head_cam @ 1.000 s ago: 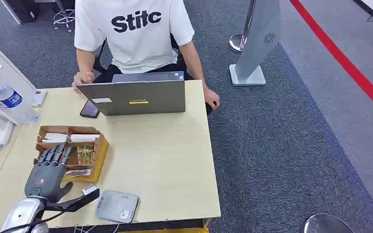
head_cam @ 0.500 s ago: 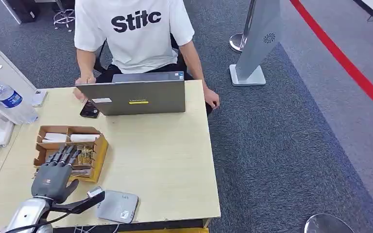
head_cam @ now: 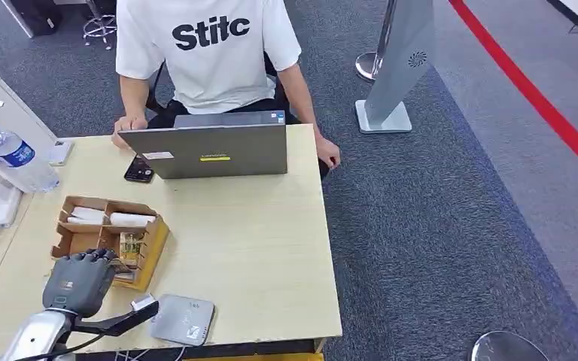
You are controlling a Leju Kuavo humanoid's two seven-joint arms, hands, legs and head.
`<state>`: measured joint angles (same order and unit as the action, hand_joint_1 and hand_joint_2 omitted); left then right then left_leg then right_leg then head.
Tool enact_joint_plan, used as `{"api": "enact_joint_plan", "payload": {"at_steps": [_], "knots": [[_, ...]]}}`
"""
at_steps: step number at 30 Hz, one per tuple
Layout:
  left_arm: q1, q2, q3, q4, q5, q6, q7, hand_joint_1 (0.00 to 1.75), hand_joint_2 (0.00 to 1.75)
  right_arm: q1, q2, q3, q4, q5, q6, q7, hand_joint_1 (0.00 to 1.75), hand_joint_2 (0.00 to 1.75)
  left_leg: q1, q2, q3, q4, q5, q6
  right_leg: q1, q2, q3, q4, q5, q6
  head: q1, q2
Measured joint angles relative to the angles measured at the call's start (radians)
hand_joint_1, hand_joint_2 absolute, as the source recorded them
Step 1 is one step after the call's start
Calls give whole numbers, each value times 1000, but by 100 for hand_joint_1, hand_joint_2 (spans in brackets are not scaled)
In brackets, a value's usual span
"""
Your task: Pass the card to the sensor for recognition and then transmit it.
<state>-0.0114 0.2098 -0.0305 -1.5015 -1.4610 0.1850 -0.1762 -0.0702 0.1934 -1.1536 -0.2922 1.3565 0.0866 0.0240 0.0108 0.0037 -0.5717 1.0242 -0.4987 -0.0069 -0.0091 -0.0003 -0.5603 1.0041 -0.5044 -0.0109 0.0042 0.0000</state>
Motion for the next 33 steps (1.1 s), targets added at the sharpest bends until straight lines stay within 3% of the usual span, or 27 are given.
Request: {"api": "enact_joint_plan", "payload": {"at_steps": [4, 9, 11, 13, 15, 18, 25, 26, 28, 29, 31, 33], "knots": [[6, 9, 0, -74, 14, 12, -6, 175, 175, 1, 0, 0, 0, 11, 2, 3, 0, 175, 0, 0, 0, 0, 0, 0, 0, 0, 0, 0, 0, 0, 0, 0], [-16, 17, -3, -205, 25, -38, -4, 175, 175, 0, 0, 0, 0, 12, 2, 16, 0, 175, 0, 0, 0, 0, 0, 0, 0, 0, 0, 0, 0, 0, 0, 0], [-20, 18, -4, -228, 35, -98, 7, 175, 175, -1, 0, 0, 0, 24, 10, 98, 0, 175, 0, 0, 1, 0, 0, 0, 0, 0, 0, 0, 0, 0, 0, 0], [-16, 18, -4, -223, 34, -69, 15, 175, 175, 6, 0, 0, -4, 36, 30, 175, 0, 175, 0, 0, 0, 0, 0, 0, 0, 0, 0, 0, 0, 0, 0, 0], [-22, 18, -4, -195, 40, -34, 20, 175, 175, 18, 2, 0, -18, 48, 52, 182, 0, 175, 0, 0, 0, 0, 0, 0, 0, 0, 0, 0, 0, 0, 0, 0], [-74, 19, -4, -123, 42, -36, 40, 175, 175, 20, 4, 0, -35, 65, 68, 190, 0, 175, 0, 0, 0, 0, 0, 0, 0, 0, 0, 0, 0, 0, 0, 0], [-241, 27, 0, 159, -10, -47, 87, 175, 175, 18, 4, 0, -42, 89, 70, 188, 0, 175, 0, 0, 1, 0, 2, -2, 0, 0, 0, 1, 2, -1, 0, 0], [-260, 27, 1, 193, -13, -41, 88, 175, 175, 18, 4, 0, -42, 91, 69, 179, 0, 175, 0, 0, 1, 0, 2, -2, 0, 0, 1, 1, 2, -1, 0, 0], [-298, 27, 0, 225, -26, -15, 106, 175, 175, 18, 4, 0, -42, 78, 61, 82, 0, 175, 0, -1, 1, 0, 3, -1, 0, 0, 0, 1, 2, -1, 1, 0], [-324, 29, 0, 229, -29, -39, 109, 175, 175, 13, 4, 0, -41, 76, 52, 32, 0, 175, 0, 0, 1, 1, 3, -1, 0, 0, 0, 1, 2, -1, 0, 0], [-377, 29, 0, 228, -32, -108, 109, 175, 175, 0, 3, 0, -30, 76, 36, 10, 0, 175, 0, 0, 1, 1, 3, -1, 1, 0, 0, 1, 2, -1, 0, 0], [-412, 28, 0, 228, -34, -126, 105, 175, 175, -8, 3, 0, -22, 77, 26, 6, 0, 175, 0, 0, 1, 1, 3, -1, 0, 0, 1, 1, 2, -1, 0, 0]]}}
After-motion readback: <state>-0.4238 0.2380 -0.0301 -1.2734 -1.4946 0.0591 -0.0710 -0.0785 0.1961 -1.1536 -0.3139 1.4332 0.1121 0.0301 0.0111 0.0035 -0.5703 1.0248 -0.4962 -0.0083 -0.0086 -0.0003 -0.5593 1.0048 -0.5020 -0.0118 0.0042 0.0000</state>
